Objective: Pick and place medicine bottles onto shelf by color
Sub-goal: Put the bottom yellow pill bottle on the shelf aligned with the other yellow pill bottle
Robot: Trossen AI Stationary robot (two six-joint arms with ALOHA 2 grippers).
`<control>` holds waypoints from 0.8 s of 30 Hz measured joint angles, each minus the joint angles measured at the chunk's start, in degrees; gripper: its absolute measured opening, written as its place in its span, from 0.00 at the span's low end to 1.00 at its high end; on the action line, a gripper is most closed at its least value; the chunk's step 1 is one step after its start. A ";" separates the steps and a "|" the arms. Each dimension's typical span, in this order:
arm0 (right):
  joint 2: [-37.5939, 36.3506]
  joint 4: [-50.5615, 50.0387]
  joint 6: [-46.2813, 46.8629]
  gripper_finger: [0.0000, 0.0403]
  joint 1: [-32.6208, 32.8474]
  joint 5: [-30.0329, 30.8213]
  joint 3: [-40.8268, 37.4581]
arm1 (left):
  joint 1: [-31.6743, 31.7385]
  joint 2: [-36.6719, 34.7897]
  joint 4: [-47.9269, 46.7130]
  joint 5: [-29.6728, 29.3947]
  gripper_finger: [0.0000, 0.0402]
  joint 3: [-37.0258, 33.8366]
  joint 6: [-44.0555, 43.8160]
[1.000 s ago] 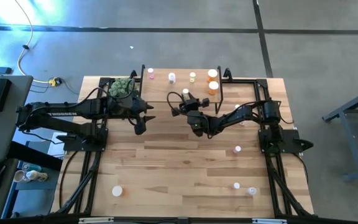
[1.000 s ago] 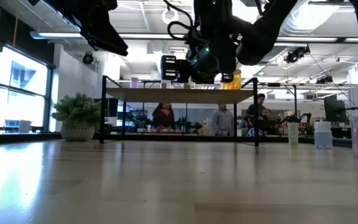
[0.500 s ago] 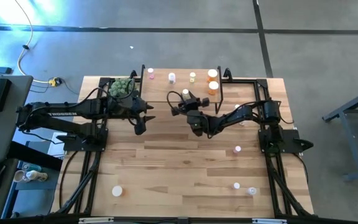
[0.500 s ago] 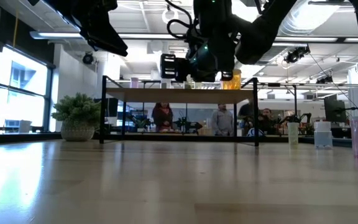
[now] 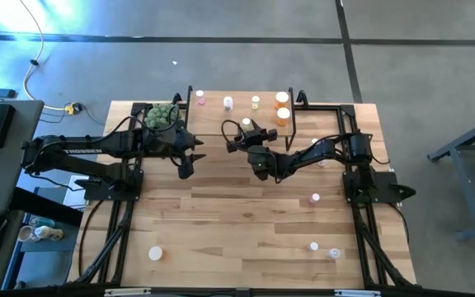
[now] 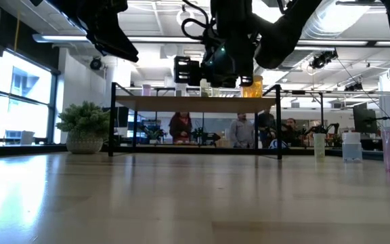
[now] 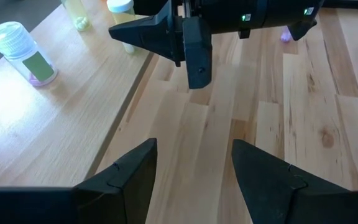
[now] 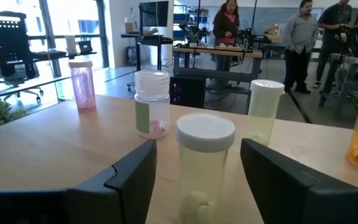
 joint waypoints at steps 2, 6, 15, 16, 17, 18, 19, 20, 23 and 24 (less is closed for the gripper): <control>0.00 0.93 -1.16 0.56 0.00 0.04 0.00 | 0.00 0.00 -0.03 0.00 0.50 0.00 0.01; 0.00 4.30 -5.13 0.56 0.00 0.19 0.18 | 0.00 0.00 -0.05 0.00 0.50 0.00 -0.02; -0.02 4.90 -11.80 0.56 0.00 0.65 3.45 | 0.00 0.00 -0.05 0.00 0.50 0.00 -0.10; -0.02 4.84 -12.79 0.56 0.00 1.03 3.83 | 0.00 0.00 -0.08 0.00 0.50 0.00 -0.10; -0.02 4.83 -13.80 0.56 0.00 1.64 4.19 | 0.00 0.00 -0.15 0.01 0.50 0.00 -0.16; -0.02 4.83 -14.90 0.56 0.00 2.65 4.57 | 0.00 0.00 -0.27 0.00 0.50 0.00 -0.22; -0.02 4.86 -16.18 0.56 0.00 3.70 4.91 | 0.00 0.00 -0.37 0.02 0.50 0.00 -0.23; -0.02 4.89 -17.45 0.56 0.00 4.68 5.25 | 0.00 0.00 -0.45 0.00 0.50 0.00 -0.23; -0.02 4.90 -20.41 0.56 0.22 6.03 6.42 | 0.00 0.00 -0.79 0.01 0.50 0.00 -0.23; -0.02 4.90 -21.02 0.56 0.32 6.04 6.88 | 0.00 0.00 -0.78 0.01 0.50 0.00 -0.23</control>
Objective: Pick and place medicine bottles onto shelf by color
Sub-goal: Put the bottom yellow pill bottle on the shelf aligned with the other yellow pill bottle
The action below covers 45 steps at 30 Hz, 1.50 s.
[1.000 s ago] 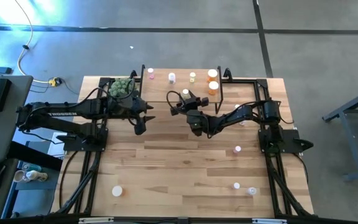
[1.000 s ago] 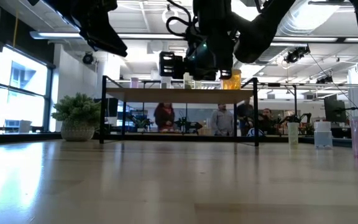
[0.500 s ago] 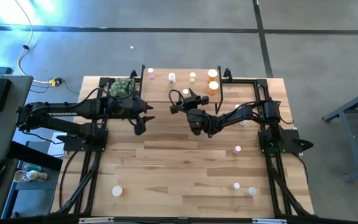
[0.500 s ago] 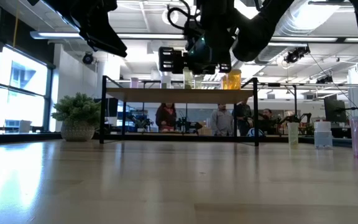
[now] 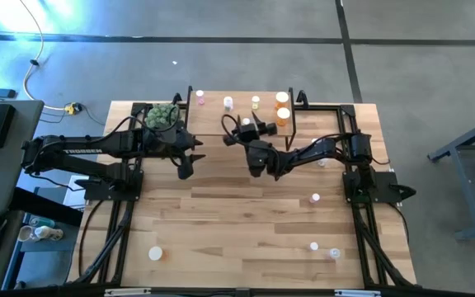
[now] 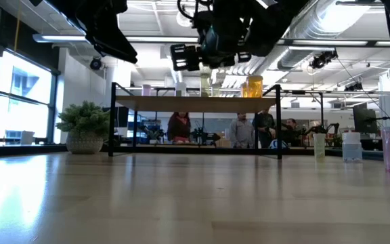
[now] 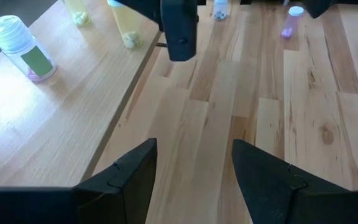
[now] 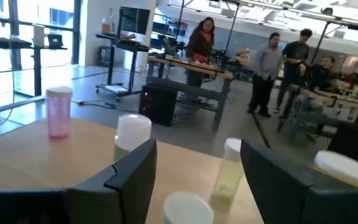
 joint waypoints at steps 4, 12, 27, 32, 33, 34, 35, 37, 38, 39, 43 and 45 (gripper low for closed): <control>0.00 0.01 -4.32 0.56 0.63 -0.06 2.14 | 0.00 0.00 0.00 0.00 0.50 0.01 0.02; -0.31 -0.16 -13.47 0.56 1.71 1.26 5.12 | 0.00 0.00 0.00 -0.01 0.50 0.02 0.16; -8.01 -1.40 -32.95 0.56 2.20 10.90 5.25 | 0.00 0.00 0.02 0.06 0.50 0.02 -0.83; -13.97 -8.33 -34.26 0.56 1.50 10.65 5.25 | 0.00 0.00 0.02 0.06 0.50 0.02 -0.83; -15.29 -9.57 -34.29 0.56 1.23 10.68 5.25 | 0.00 0.00 0.02 0.06 0.50 0.02 -0.83; -16.51 -10.92 -34.43 0.56 0.97 10.68 5.25 | 0.00 0.00 0.02 0.06 0.50 0.02 -0.83; -17.82 -12.07 -35.24 0.56 0.64 10.67 5.25 | 0.00 0.00 0.02 0.06 0.50 0.02 -0.83; -20.33 -13.94 -36.84 0.56 -0.14 10.68 5.25 | 0.00 0.00 0.02 0.06 0.50 0.02 -0.83; -21.64 -14.77 -37.47 0.56 -0.52 10.67 5.25 | 0.00 0.00 0.02 0.06 0.50 0.02 -0.83; -23.02 -15.78 -37.83 0.56 -0.93 10.66 5.25 | 0.00 0.00 0.02 0.06 0.50 0.02 -0.83; -27.91 -20.39 -37.91 0.56 -2.60 10.65 5.25 | 0.00 0.00 0.02 0.03 0.50 0.02 -0.83; -29.89 -21.90 -37.99 0.56 -3.61 10.51 5.25 | 0.00 0.00 0.04 0.03 0.50 0.02 -0.83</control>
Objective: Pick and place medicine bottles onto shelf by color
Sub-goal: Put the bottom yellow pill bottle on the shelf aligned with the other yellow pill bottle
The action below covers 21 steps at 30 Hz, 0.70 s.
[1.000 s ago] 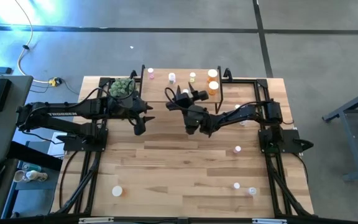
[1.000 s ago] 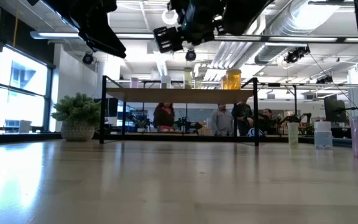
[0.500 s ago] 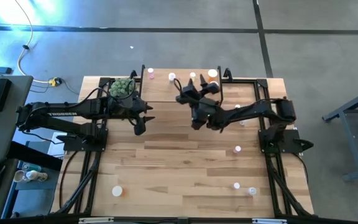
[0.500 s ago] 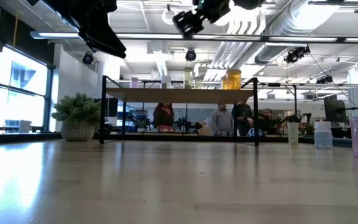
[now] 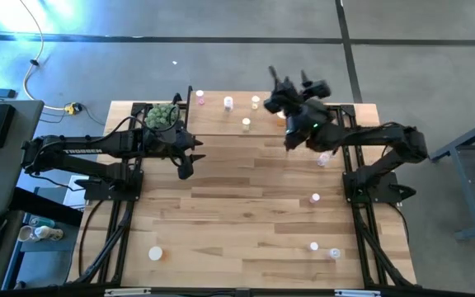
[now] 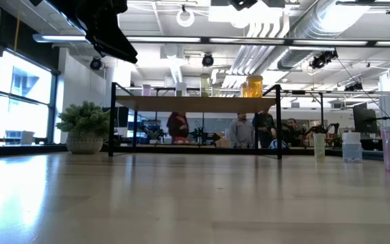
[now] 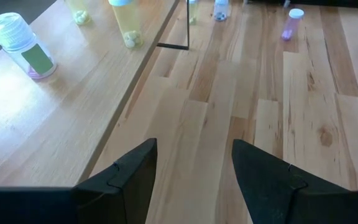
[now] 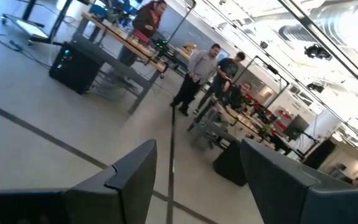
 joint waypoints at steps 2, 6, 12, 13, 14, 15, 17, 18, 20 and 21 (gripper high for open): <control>-1.75 -1.46 -1.00 0.56 -1.26 -0.55 0.00 | 0.00 0.00 -0.01 0.00 0.50 0.00 0.00; -5.05 -4.89 -3.74 0.56 -4.60 -1.04 0.00 | 0.00 0.00 0.00 -0.02 0.50 0.00 0.00; -11.68 -9.28 -3.82 0.56 -10.31 -3.62 0.00 | 0.00 0.00 0.00 -0.02 0.50 0.00 0.00; -12.74 -9.60 -3.73 0.56 -11.15 -4.17 0.00 | 0.00 0.00 0.00 -0.02 0.50 0.00 0.00; -13.78 -10.17 -3.34 0.56 -12.01 -4.62 0.00 | 0.00 0.00 0.00 -0.02 0.50 0.00 0.00; -14.75 -11.02 -2.35 0.56 -12.75 -5.46 0.00 | 0.00 0.00 0.00 -0.02 0.50 0.00 0.00; -16.37 -14.49 0.86 0.56 -13.79 -7.75 0.01 | 0.00 0.00 0.00 -0.02 0.50 0.00 0.00; -17.09 -16.93 3.21 0.56 -14.20 -9.52 0.02 | 0.00 0.00 0.00 -0.02 0.50 0.00 0.00; -18.16 -23.13 9.48 0.56 -15.14 -14.48 0.02 | 0.00 0.00 0.00 -0.04 0.50 0.00 0.69; -18.67 -26.64 13.05 0.56 -15.75 -17.67 0.02 | 0.00 0.00 0.00 -0.06 0.50 0.00 1.32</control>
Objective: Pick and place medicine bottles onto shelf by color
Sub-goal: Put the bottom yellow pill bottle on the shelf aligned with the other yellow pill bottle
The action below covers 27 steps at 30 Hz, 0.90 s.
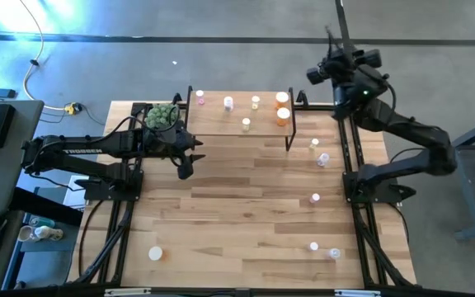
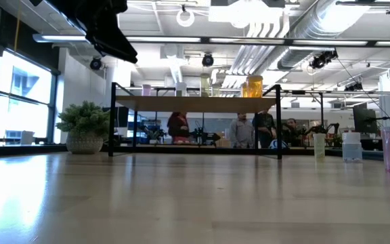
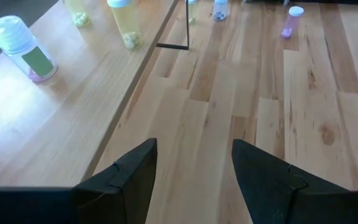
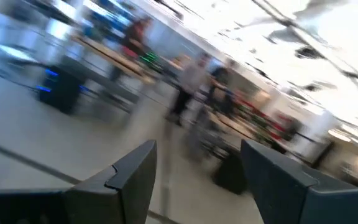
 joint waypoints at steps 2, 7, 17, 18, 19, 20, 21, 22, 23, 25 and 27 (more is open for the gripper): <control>-0.67 -6.36 7.22 0.56 -1.64 -6.81 0.00 | 0.00 0.00 0.00 -0.01 0.50 0.00 1.02; -0.86 -14.55 18.65 0.56 -4.91 -19.98 0.00 | 0.00 0.00 -0.01 -0.01 0.50 0.00 3.49; 0.83 -25.24 35.34 0.56 -6.09 -58.13 -0.02 | 0.00 0.02 -1.68 0.04 0.50 0.00 2.70; 1.42 -25.89 36.26 0.56 -6.09 -60.83 -0.02 | 0.00 0.02 -1.70 0.06 0.50 0.00 2.68; 2.05 -26.59 37.18 0.56 -6.08 -63.77 -0.02 | 0.00 0.02 -1.66 0.06 0.50 0.00 2.65; 2.85 -27.13 37.55 0.56 -6.08 -66.67 -0.02 | 0.00 0.02 -1.64 0.06 0.50 0.00 2.58; 3.72 -27.83 37.68 0.56 -6.07 -69.04 -0.02 | 0.00 0.02 -1.66 0.06 0.50 0.00 2.39; 4.65 -28.53 37.70 0.56 -6.06 -70.89 -0.02 | 0.00 0.02 -1.66 0.05 0.50 0.00 2.04; 5.58 -28.79 37.78 0.56 -5.99 -72.13 -0.02 | 0.00 0.02 -1.64 0.07 0.50 0.00 1.70; 7.31 -28.50 38.31 0.56 -5.64 -73.66 -0.02 | 0.00 0.02 -1.64 0.10 0.50 0.00 1.65; 9.07 -28.36 37.94 0.56 -5.58 -75.39 -0.02 | 0.00 0.02 -1.58 0.10 0.50 0.00 1.65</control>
